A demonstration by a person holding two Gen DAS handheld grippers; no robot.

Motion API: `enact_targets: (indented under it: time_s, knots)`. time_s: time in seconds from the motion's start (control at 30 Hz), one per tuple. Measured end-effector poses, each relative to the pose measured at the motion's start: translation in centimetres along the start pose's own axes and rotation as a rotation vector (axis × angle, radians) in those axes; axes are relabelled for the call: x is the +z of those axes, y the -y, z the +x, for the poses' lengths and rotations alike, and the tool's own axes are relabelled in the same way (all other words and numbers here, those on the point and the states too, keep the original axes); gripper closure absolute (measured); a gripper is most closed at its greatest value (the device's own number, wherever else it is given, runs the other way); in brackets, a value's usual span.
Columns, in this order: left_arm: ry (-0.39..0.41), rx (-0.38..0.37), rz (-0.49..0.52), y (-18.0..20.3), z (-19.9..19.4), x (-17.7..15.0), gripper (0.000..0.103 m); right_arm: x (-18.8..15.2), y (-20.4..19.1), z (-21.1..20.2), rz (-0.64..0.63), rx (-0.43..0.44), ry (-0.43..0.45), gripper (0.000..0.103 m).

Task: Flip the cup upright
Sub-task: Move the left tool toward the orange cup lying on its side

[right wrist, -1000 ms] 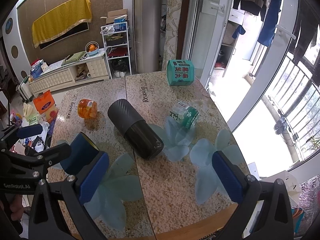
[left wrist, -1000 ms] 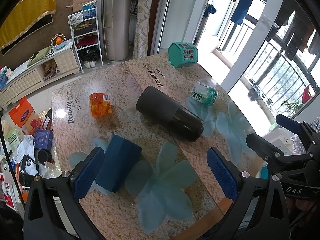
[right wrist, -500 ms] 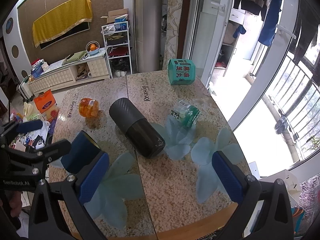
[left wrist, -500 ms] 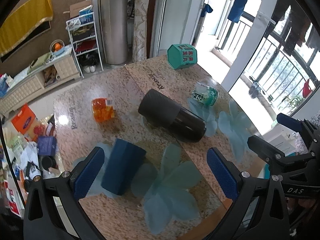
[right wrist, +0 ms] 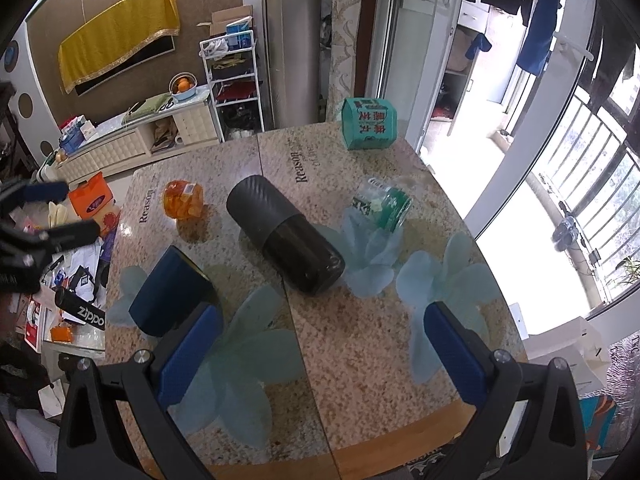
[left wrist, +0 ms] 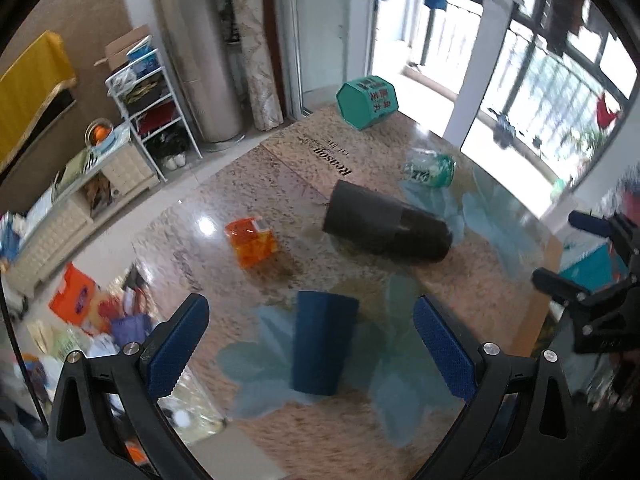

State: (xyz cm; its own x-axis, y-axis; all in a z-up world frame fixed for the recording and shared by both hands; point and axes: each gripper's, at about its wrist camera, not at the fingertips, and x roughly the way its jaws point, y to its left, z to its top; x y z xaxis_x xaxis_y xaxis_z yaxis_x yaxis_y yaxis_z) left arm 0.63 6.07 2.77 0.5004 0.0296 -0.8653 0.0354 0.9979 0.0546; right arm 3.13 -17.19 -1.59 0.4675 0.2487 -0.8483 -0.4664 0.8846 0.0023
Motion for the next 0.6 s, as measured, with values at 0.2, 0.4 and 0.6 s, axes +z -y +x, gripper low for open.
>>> enact_targets:
  time_s: [0.2, 0.4, 0.6]
  knots:
    - [-0.044, -0.012, 0.117, -2.6, 1.7, 1.0, 0.000, 0.1, 0.2, 0.8, -0.008, 0.009, -0.046, 0.000]
    - [-0.095, -0.013, 0.243, -4.3, 5.2, 1.8, 0.000, 0.7, 0.6, 2.3, -0.025, 0.024, -0.084, 0.000]
    - [-0.127, -0.041, 0.395, -4.5, 9.3, 3.0, 0.000, 1.4, 1.0, 4.3, -0.062, 0.031, -0.128, 0.000]
